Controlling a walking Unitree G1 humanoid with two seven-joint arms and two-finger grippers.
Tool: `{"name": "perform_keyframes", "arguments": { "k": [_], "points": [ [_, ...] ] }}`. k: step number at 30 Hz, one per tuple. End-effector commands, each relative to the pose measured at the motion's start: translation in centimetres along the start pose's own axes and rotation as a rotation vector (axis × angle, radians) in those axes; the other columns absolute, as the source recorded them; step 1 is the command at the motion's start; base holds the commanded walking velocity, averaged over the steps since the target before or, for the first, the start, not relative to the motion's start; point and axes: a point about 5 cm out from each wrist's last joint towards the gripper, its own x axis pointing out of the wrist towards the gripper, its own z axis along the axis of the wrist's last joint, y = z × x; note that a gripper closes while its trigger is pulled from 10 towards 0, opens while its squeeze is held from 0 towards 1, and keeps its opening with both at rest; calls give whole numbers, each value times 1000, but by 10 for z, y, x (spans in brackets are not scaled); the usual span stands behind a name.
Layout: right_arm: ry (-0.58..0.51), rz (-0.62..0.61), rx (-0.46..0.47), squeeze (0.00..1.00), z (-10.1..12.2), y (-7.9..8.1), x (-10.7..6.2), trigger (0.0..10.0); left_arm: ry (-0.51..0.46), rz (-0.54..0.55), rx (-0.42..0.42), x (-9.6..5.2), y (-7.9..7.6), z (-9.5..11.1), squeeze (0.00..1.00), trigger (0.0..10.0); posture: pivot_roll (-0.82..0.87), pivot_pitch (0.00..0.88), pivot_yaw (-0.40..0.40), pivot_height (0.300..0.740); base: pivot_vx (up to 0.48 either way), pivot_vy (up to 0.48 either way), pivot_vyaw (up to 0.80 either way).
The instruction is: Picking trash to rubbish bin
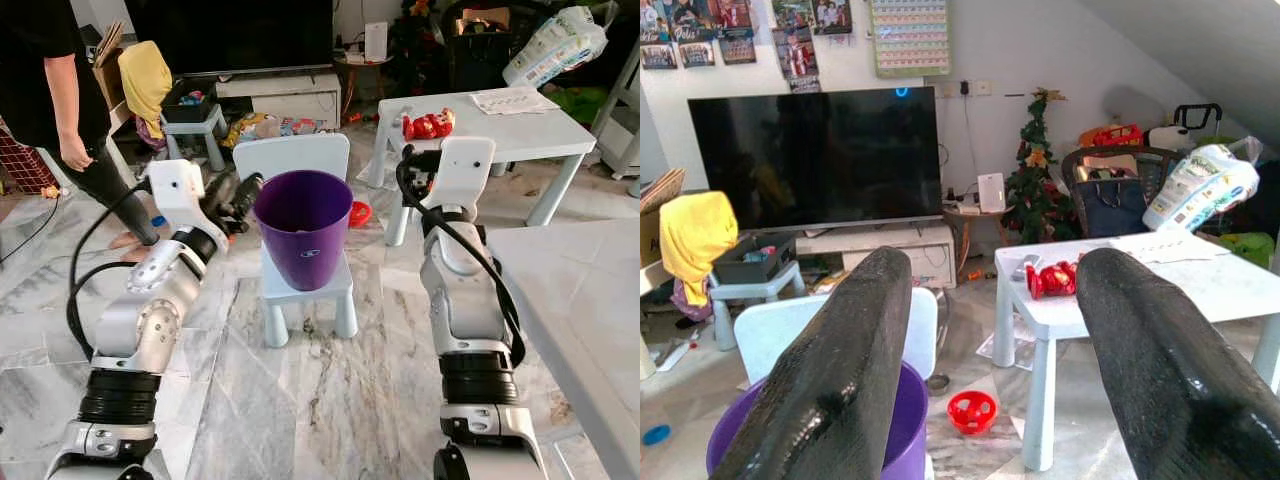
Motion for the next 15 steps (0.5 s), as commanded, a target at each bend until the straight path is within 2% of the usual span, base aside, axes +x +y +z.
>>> {"name": "perform_keyframes", "arguments": {
  "k": [1, 8, 15],
  "points": [
    [-24, -10, 4, 0, 7, 1, 5, 10000, -54, 15, 26, 3, 2, 14, 0, 10000, -49, 0, 19, 740, 0, 0, -775],
    [-26, -35, -13, 0, 5, -3, 5, 10000, -115, 85, 48, -2, 16, 26, 0, 10000, -34, 0, 31, 740, 0, 0, -778],
    [-12, 1, -25, 0, -1, 9, -5, 10000, -113, 80, 50, 1, 23, 28, 0, 10000, -55, 0, 37, 740, 337, 0, -777]
  ]
}}
